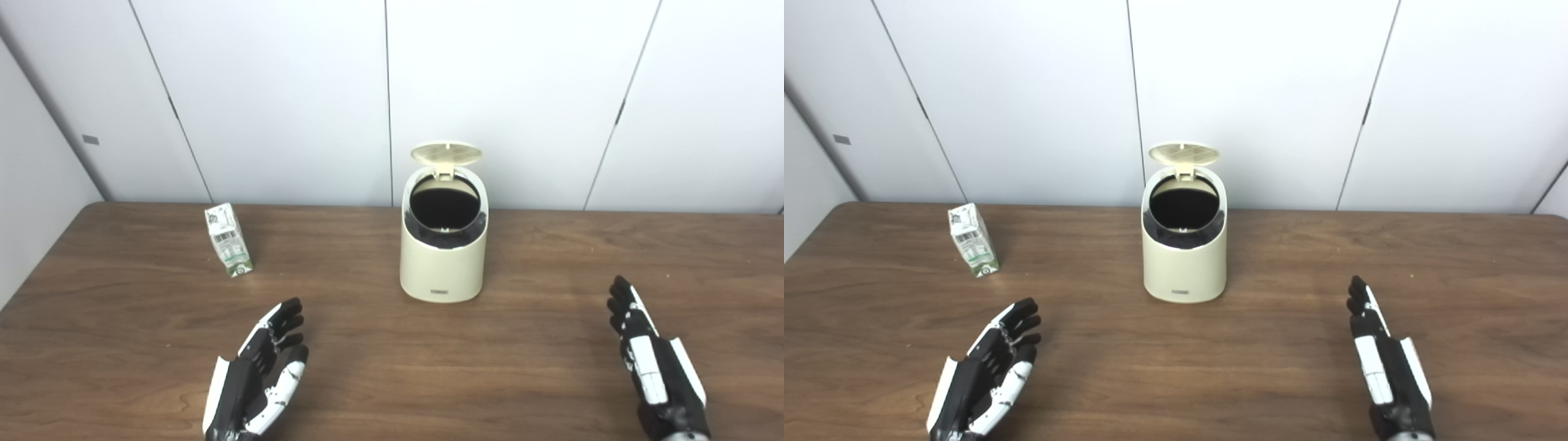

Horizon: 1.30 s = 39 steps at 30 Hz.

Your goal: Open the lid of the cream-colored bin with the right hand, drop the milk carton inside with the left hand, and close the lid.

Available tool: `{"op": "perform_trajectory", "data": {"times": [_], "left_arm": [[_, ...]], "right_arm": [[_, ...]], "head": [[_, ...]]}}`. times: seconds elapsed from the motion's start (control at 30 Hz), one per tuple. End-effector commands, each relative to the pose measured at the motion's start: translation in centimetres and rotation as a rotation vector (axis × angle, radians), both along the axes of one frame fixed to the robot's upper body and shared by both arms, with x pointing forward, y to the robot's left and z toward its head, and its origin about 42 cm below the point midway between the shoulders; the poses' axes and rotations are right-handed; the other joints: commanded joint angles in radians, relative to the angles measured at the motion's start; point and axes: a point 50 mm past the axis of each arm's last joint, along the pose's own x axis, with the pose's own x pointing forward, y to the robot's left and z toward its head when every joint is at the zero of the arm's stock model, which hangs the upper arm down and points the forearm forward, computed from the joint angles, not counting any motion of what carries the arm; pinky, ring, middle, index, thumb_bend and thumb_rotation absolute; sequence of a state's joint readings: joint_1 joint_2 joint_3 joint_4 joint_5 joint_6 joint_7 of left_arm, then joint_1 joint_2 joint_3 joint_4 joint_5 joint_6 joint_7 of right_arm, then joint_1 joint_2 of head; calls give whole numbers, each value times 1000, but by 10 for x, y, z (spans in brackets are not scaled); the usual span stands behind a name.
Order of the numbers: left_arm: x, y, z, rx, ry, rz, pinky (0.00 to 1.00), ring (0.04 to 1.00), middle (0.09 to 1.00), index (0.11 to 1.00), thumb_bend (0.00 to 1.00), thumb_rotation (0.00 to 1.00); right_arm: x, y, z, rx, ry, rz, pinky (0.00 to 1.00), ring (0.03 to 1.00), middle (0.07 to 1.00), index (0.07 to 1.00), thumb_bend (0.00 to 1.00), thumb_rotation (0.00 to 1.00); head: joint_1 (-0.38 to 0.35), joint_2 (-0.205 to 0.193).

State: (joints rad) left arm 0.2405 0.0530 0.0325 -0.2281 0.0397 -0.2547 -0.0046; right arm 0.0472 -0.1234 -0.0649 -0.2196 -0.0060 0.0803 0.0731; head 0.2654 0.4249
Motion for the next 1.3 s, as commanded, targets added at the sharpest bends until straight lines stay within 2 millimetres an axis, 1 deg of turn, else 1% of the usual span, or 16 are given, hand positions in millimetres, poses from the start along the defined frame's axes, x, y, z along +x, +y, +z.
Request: {"op": "perform_trajectory", "data": {"times": [0.0, 0.03, 0.07, 0.13, 0.17, 0.2, 0.23, 0.37, 0.47, 0.53, 0.63, 0.7, 0.77, 0.83, 1.13, 1.27], "left_arm": [[-25, -5, 0, -7, 19, 50, 715, 819, 865, 873, 467, 378], [-24, -3, 5, 21, 9, 71, 711, 818, 865, 871, 477, 360], [-22, -1, 9, 47, -3, 92, 693, 804, 857, 868, 524, 287], [-16, 5, 16, 69, -25, 123, 679, 790, 848, 864, 568, 231], [-13, 7, 19, 67, -33, 133, 685, 789, 840, 866, 646, 167], [-9, 10, 23, 69, -41, 144, 687, 789, 837, 866, 673, 145], [-2, 15, 28, 80, -57, 156, 668, 782, 835, 868, 756, 121], [18, 27, 43, 137, -103, 191, 650, 781, 843, 879, 823, 126], [35, 35, 54, 174, -127, 211, 663, 793, 856, 891, 840, 147], [44, 40, 61, 185, -135, 221, 710, 827, 879, 910, 838, 154], [57, 51, 68, 213, -156, 254, 757, 847, 890, 916, 851, 165], [66, 60, 75, 253, -173, 278, 726, 839, 885, 912, 840, 153], [77, 68, 84, 295, -177, 309, 701, 834, 884, 902, 839, 93], [85, 75, 91, 338, -163, 335, 690, 823, 880, 898, 848, 85], [126, 93, 109, 440, -90, 410, 673, 823, 886, 906, 865, 116], [144, 101, 113, 484, -82, 410, 724, 838, 889, 922, 858, 143]], "right_arm": [[2, 1, 15, -6, -92, 16, 974, 967, 978, 965, 645, 987], [2, 2, 16, -5, -92, 20, 968, 964, 976, 963, 648, 990], [2, 2, 17, -5, -92, 23, 959, 962, 976, 963, 661, 996], [2, 2, 16, -8, -92, 29, 960, 963, 976, 963, 671, 999], [3, 2, 16, -12, -93, 31, 952, 965, 977, 963, 684, 1000], [3, 1, 15, -14, -94, 32, 949, 965, 977, 963, 689, 1000], [3, 1, 14, -10, -100, 37, 938, 966, 977, 966, 684, 996], [4, 1, 12, -2, -102, 35, 930, 957, 972, 963, 694, 986], [4, 1, 11, -7, -98, 27, 903, 942, 961, 955, 716, 986], [4, 2, 11, -12, -96, 23, 890, 937, 958, 952, 738, 989], [4, 1, 11, -10, -96, 26, 885, 933, 956, 952, 729, 998], [4, 1, 11, -9, -96, 23, 884, 933, 954, 952, 730, 996], [5, 0, 10, -17, -94, 16, 871, 924, 946, 946, 732, 994], [5, -1, 9, -23, -94, 16, 870, 921, 943, 944, 741, 996], [5, -5, 7, -19, -97, 25, 846, 923, 947, 943, 745, 993], [4, -7, 9, -14, -98, 19, 836, 913, 937, 933, 768, 978]], "head": [[0, 1], [7, -1], [12, -1], [18, -2], [23, -4], [26, -5], [30, -6], [37, -7], [39, -8], [39, -8], [42, -12], [51, -12], [58, -13], [64, -13], [70, -12], [72, -8]]}}
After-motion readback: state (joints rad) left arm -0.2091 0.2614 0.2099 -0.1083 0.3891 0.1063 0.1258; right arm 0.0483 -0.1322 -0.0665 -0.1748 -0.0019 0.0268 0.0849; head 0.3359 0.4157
